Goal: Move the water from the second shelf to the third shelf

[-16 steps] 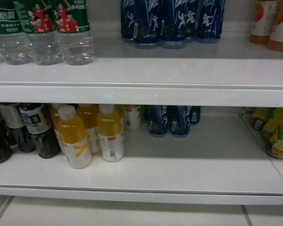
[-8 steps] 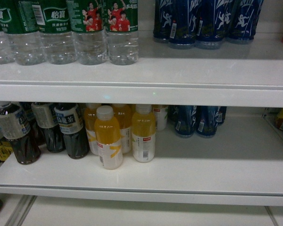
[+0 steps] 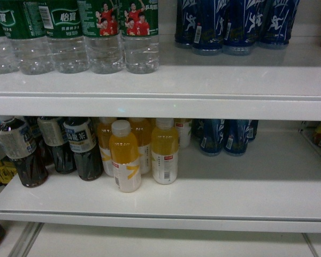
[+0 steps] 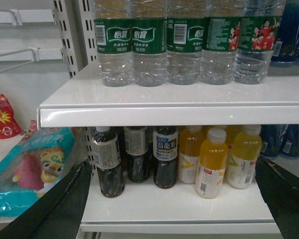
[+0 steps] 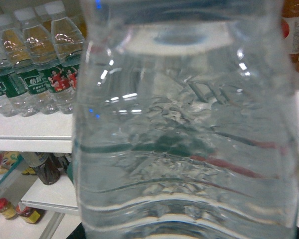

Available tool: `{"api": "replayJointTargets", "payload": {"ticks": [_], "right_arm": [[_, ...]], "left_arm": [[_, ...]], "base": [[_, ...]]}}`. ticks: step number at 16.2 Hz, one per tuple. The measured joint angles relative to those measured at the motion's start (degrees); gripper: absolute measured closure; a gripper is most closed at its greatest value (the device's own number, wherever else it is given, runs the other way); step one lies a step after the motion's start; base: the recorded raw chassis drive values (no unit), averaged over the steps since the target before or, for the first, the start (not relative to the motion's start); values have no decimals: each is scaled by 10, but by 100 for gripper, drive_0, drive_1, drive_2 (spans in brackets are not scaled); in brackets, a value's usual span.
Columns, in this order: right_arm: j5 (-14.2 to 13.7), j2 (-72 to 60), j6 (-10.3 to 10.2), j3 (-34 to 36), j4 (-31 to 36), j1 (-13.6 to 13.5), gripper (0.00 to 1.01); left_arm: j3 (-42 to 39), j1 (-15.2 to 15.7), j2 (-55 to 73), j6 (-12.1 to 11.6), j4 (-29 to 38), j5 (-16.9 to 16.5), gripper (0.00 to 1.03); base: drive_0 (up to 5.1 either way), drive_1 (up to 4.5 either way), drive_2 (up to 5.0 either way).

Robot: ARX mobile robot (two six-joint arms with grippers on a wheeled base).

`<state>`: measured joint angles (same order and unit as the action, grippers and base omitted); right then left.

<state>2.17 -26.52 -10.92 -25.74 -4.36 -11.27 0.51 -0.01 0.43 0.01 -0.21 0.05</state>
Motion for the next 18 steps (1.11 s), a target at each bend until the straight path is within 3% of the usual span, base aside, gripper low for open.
{"api": "replayJointTargets", "payload": {"ticks": [5,18], "right_arm": [[0,0,0,0,1,0,59],[-3,0,0,0,1,0,59]], "left_arm": [[0,0,0,0,0,0,5],[0,0,0,0,0,0,5]], "base": [[-99,54,54],[-360,197,197]]}}
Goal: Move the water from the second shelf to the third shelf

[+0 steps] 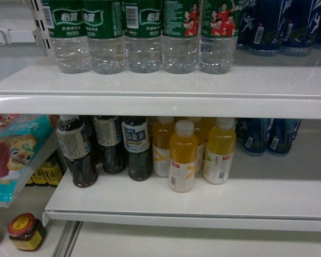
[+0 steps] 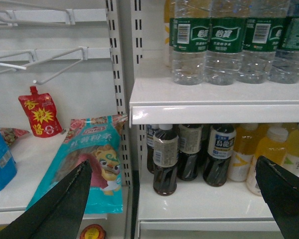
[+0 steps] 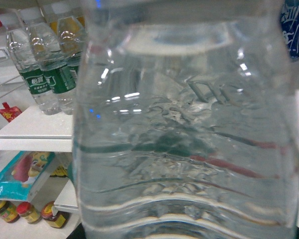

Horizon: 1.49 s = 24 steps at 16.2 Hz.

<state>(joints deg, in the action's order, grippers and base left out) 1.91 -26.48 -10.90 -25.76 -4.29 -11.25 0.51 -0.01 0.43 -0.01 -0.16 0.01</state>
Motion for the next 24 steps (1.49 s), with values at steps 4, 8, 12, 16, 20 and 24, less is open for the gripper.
{"api": "replayJointTargets", "payload": {"ticks": [4,8,12,16,20,24], "right_arm": [[0,0,0,0,1,0,59],[0,0,0,0,1,0,59],[0,0,0,0,0,0,59],[2,-1,0,0,-1,0,59],[-1,0,0,0,0,0,59],[0,0,0,0,-1,0,59]], "left_arm": [[0,0,0,0,0,0,5],[0,0,0,0,0,0,5],[0,0,0,0,0,0,5],[0,0,0,0,0,1,5],[0,0,0,0,0,0,5],[0,0,0,0,0,0,5]], "base": [[-378,195,195],[-385,190,190],[-392,190,190],[-190,101,101],[0,0,0],[0,0,0]]}}
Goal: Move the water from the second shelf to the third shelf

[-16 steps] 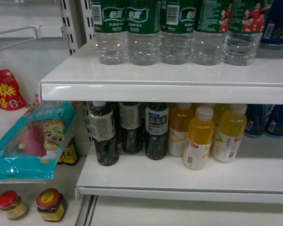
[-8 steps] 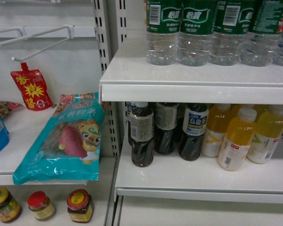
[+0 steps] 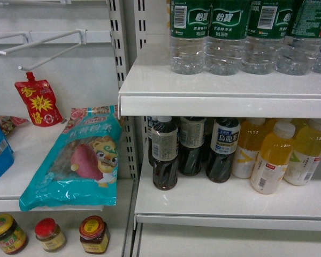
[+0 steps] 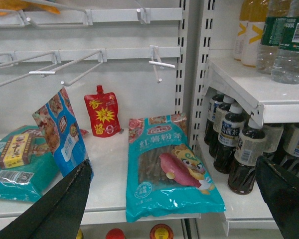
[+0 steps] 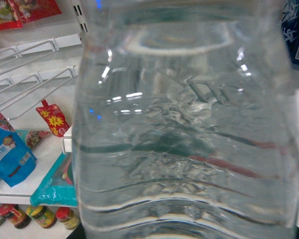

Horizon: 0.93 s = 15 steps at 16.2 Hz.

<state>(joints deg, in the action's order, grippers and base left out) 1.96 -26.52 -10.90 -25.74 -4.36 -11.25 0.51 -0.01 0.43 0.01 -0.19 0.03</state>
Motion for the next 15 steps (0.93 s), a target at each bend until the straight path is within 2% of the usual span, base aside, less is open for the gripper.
{"api": "replayJointTargets", "payload": {"ticks": [4,5,6,7,9,12,15], "right_arm": [[0,-1,3,-2,-10,0,59],[15,-33,34,-28,-50,10,59],[23,-85,57,-41,-2,24,59],[24,-136,69,-61,31,34,59],[23,-220,81,-97,91,38,59],[12,-348,91,-165,169,29,59],[6,-458,77,-216,196,17,59]], "left_arm": [[0,0,0,0,0,0,5],[0,0,0,0,0,0,5],[0,0,0,0,0,0,5],[0,0,0,0,0,0,5],[0,0,0,0,0,0,5],[0,0,0,0,0,0,5],[0,0,0,0,0,0,5]], "base": [[0,0,0],[0,0,0],[0,0,0],[0,0,0],[0,0,0],[0,0,0],[0,0,0]]}}
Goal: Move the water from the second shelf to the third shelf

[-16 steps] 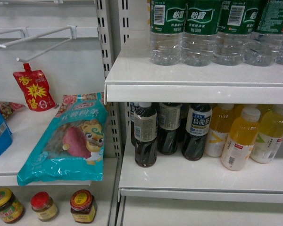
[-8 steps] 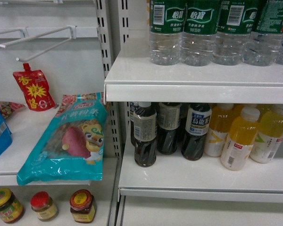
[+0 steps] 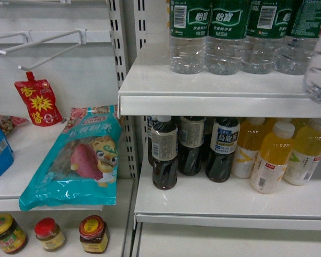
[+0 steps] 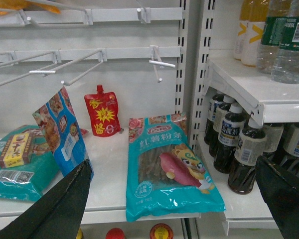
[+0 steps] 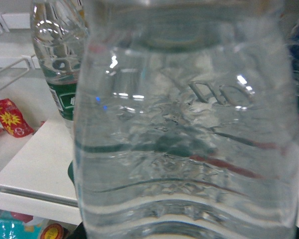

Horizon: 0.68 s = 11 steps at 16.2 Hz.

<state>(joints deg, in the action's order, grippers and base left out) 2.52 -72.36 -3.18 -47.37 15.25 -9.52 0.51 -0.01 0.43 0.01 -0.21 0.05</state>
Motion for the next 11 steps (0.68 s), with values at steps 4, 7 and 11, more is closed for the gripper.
{"api": "replayJointTargets", "payload": {"ticks": [4,7,11], "right_arm": [[-23,-102,0,-59,37,-19,59],[-43,-154,1,-103,45,-25,59],[-56,-198,-10,-153,19,-20,59]], "left_arm": [[0,0,0,0,0,0,5],[0,0,0,0,0,0,5],[0,0,0,0,0,0,5]], "base": [[0,0,0],[0,0,0],[0,0,0]]}}
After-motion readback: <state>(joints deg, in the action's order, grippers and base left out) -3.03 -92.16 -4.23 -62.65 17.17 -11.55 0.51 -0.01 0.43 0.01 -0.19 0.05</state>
